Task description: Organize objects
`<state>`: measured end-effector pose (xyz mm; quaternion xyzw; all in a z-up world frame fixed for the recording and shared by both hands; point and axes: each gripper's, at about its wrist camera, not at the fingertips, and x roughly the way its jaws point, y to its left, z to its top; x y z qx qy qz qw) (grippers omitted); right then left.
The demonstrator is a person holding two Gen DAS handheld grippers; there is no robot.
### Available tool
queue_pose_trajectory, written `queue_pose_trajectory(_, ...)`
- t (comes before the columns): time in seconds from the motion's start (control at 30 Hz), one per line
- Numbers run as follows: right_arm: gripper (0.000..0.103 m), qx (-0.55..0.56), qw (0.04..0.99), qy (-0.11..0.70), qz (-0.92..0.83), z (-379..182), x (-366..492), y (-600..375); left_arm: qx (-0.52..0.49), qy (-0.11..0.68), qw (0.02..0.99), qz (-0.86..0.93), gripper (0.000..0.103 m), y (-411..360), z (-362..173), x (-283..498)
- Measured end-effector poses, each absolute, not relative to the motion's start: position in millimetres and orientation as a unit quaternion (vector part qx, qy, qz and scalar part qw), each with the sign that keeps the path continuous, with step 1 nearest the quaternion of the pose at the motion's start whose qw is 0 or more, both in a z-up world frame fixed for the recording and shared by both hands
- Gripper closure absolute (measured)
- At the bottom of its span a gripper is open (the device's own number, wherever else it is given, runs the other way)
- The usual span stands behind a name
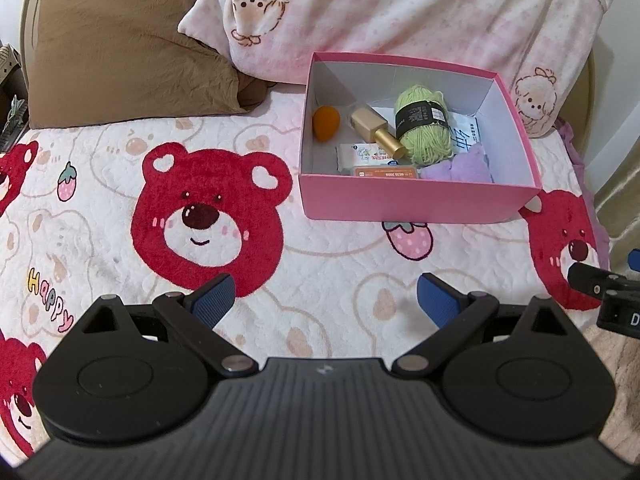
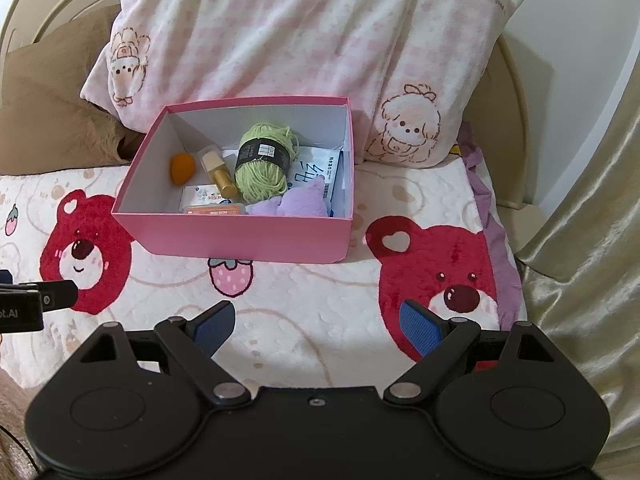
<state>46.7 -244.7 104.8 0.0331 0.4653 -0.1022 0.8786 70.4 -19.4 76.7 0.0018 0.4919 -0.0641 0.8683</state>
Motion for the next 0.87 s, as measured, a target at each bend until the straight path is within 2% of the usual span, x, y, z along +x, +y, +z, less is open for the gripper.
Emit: queue_pose_trajectory(0.87, 0.011, 0.027, 0.875, 0.472, -0.108, 104.2, 47.1, -245.6, 0.007, 0.488, 0.871, -0.063, 0.0, -18.3, 79.8, 68.0)
